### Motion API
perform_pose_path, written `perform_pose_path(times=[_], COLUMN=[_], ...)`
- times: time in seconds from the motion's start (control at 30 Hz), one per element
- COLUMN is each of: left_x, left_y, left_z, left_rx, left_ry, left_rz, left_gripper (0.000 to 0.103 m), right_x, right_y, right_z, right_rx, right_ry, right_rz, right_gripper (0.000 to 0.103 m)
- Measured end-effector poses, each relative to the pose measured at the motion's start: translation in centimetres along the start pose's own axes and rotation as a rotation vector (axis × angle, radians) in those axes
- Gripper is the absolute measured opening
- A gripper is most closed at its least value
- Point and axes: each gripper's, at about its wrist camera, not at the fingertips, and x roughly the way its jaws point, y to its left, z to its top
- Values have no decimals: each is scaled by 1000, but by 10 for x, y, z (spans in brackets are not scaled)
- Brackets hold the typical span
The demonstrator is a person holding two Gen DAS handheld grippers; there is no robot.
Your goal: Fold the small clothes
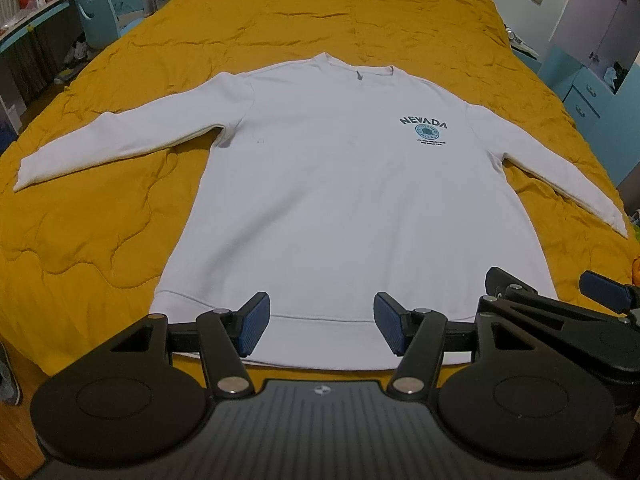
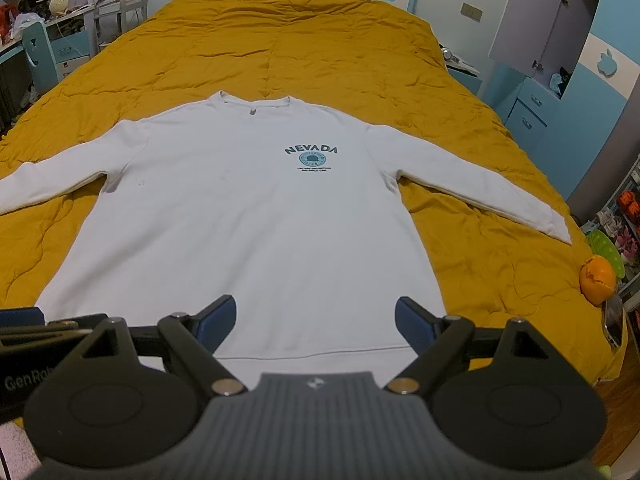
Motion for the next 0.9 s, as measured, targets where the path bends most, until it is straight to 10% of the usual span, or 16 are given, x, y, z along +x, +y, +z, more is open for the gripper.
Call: perform_pose_path(times=[0.9], left_x=[5], left_y=[4], left_z=[1], left_rx=[-15], left_ry=[23], left_rz=[-8], left_gripper=[70], right_x=[1], right_y=[7], right_z=[-1], right_rx=[-19], right_ry=[1], right_rz=[-20], right_gripper=[82])
